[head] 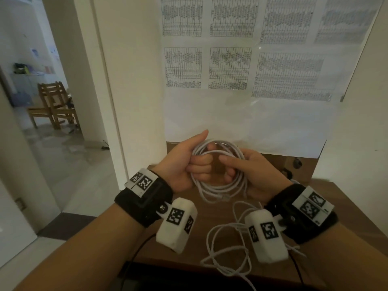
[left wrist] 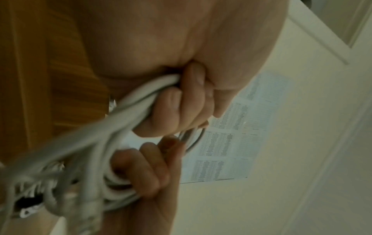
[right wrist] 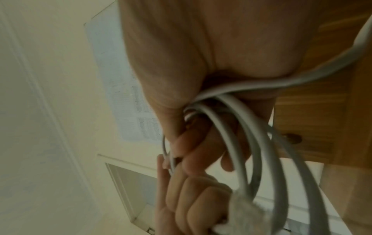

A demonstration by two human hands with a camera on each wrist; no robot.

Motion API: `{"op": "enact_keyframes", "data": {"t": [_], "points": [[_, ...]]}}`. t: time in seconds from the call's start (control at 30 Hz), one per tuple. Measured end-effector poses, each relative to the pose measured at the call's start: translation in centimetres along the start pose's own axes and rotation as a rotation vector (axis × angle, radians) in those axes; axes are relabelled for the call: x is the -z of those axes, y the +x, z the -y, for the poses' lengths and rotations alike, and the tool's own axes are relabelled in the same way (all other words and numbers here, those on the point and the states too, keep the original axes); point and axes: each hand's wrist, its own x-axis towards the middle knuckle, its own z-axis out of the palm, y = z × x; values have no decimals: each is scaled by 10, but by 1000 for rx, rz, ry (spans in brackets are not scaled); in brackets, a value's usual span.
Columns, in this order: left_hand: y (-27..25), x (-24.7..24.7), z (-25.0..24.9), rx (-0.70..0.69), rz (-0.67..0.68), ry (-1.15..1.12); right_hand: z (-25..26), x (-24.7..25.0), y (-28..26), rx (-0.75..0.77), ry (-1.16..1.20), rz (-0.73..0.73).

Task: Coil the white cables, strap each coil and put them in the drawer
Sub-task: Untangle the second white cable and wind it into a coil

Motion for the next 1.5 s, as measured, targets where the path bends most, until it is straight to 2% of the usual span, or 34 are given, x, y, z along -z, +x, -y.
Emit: {"op": "enact_keyframes", "data": {"t": [0.13, 0.27, 0.37, 0.5, 0.63, 0.73, 0.83, 0.93, 1.07, 1.17, 1.3, 1.4, 1.5], "points": [[2, 5, 11, 31, -19, 64, 1, -1, 6, -122, 74, -148], [-1, 1, 13, 105, -40, 74, 0, -4, 10, -88, -44, -171], [-2, -6, 9, 88, -90, 22, -3, -5, 8, -16, -63, -160], [-3, -12, -1, -46, -184, -118, -10, -1, 3, 52, -45, -104], [-4, -10, -21, -233, -210, -270, -27, 5, -12, -68, -326, -96], [-7, -12, -37, -371, -219, -335, -39, 10, -18, -153, -412, -6], [-8, -13, -53, -534, -308, -258, -45, 10, -19, -156, -460, -43], [-6, -8, -60, -653, -463, -131, -50, 6, -19, -60, -503, -95], [-1, -4, -50, -682, -587, 73, -51, -1, -19, 84, -701, -77], [3, -7, -40, -695, -613, 243, -53, -4, -19, 45, -780, -36], [3, -12, -30, -751, -687, 517, -51, -3, -20, 19, -823, -62], [-1, -10, -35, -801, -680, 496, -47, 6, -20, 9, -793, -62], [-9, -2, -47, -766, -706, 373, -33, 26, -19, -16, -605, -212]]}}
